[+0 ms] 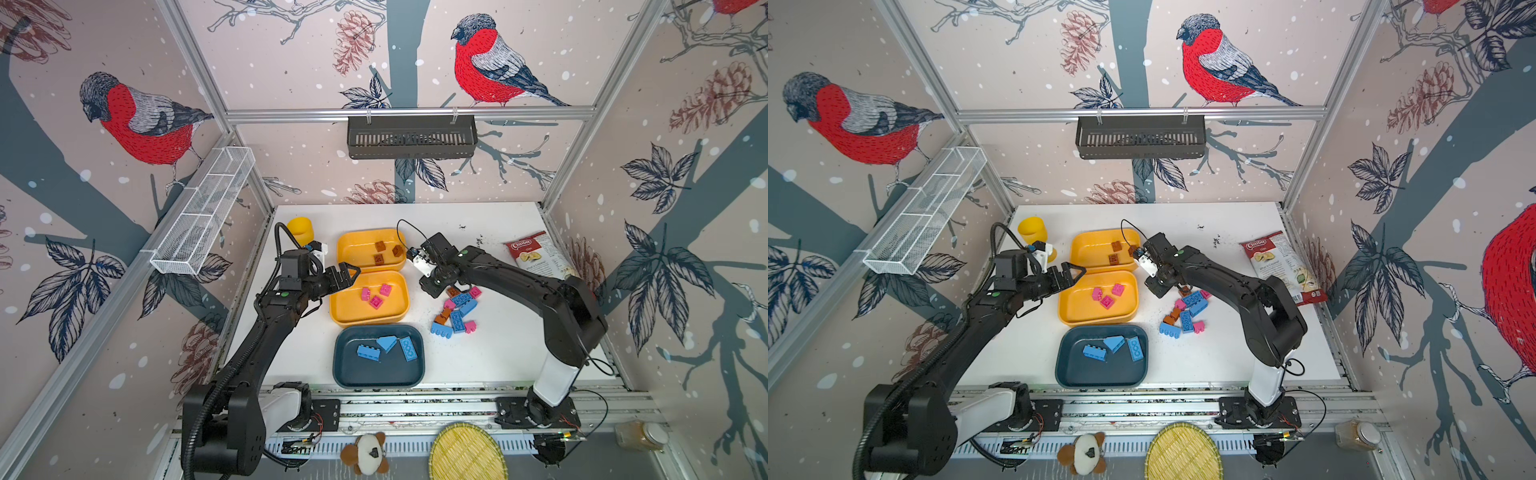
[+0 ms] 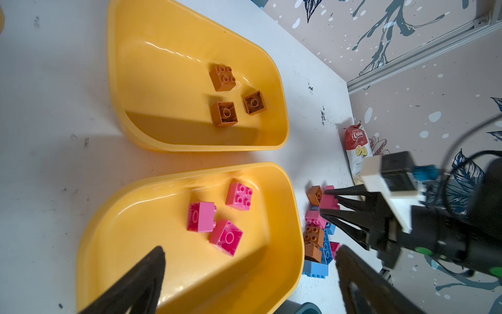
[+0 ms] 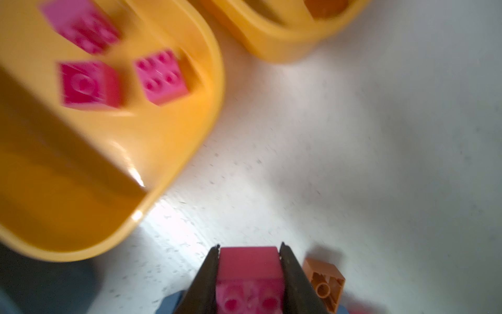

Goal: Sort the legos into containers by color
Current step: Pick up the lego from the center of the table, then place the lego in the container.

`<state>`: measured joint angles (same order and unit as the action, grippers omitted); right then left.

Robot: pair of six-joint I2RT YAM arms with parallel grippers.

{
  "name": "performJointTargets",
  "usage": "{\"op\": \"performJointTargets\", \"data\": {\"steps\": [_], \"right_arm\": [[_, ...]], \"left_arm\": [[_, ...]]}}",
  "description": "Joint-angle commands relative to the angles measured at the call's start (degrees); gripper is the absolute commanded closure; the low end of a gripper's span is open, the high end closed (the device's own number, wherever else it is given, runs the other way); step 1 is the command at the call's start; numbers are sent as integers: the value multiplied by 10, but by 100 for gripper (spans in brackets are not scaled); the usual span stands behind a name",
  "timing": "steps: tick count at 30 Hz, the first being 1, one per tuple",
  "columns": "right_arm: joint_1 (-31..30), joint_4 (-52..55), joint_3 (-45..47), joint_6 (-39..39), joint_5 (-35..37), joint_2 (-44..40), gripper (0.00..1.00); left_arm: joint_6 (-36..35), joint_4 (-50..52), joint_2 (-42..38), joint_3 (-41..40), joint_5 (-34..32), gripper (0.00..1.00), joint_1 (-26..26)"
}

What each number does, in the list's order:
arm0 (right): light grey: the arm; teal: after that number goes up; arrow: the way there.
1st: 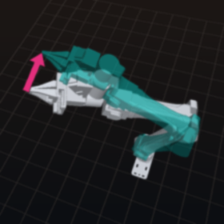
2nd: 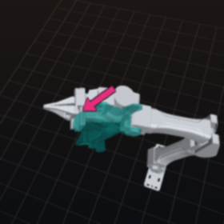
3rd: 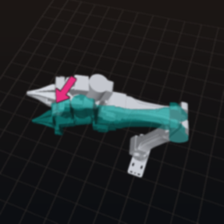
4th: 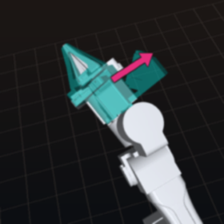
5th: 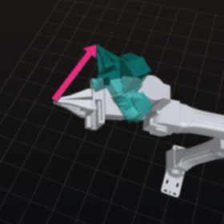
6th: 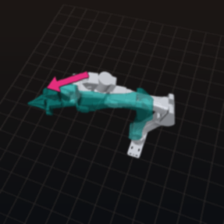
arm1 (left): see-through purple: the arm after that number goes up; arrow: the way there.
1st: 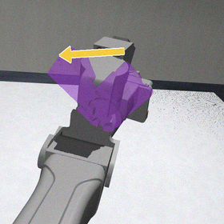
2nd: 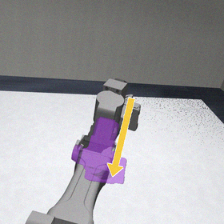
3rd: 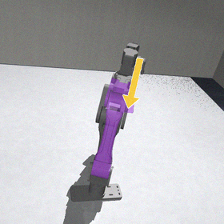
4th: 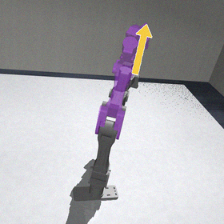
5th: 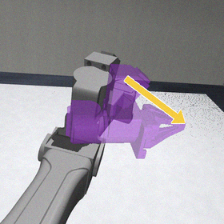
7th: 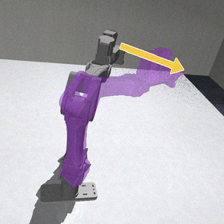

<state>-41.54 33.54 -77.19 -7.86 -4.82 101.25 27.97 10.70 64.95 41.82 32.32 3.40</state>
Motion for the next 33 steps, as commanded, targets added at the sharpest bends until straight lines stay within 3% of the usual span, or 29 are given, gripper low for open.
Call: {"op": "performJointTargets", "data": {"steps": [1,4,14,18,23,33], "right_arm": [[-27,-29,-17,1,-83,-17,72],[-56,-52,-37,8,-116,-1,72],[-93,-97,-88,32,-101,105,62],[-88,-111,-88,43,-105,110,45],[-51,-131,-45,60,-113,62,32],[67,-91,71,91,-97,-97,27]], "left_arm": [[-14,12,-12,6,-12,3,-5],[-18,21,-18,9,-18,3,-7],[-21,36,-38,5,-23,3,-9],[-22,38,-40,4,-23,3,-9],[-20,33,-37,3,-16,3,-9],[-5,3,-22,2,5,3,7]]}}
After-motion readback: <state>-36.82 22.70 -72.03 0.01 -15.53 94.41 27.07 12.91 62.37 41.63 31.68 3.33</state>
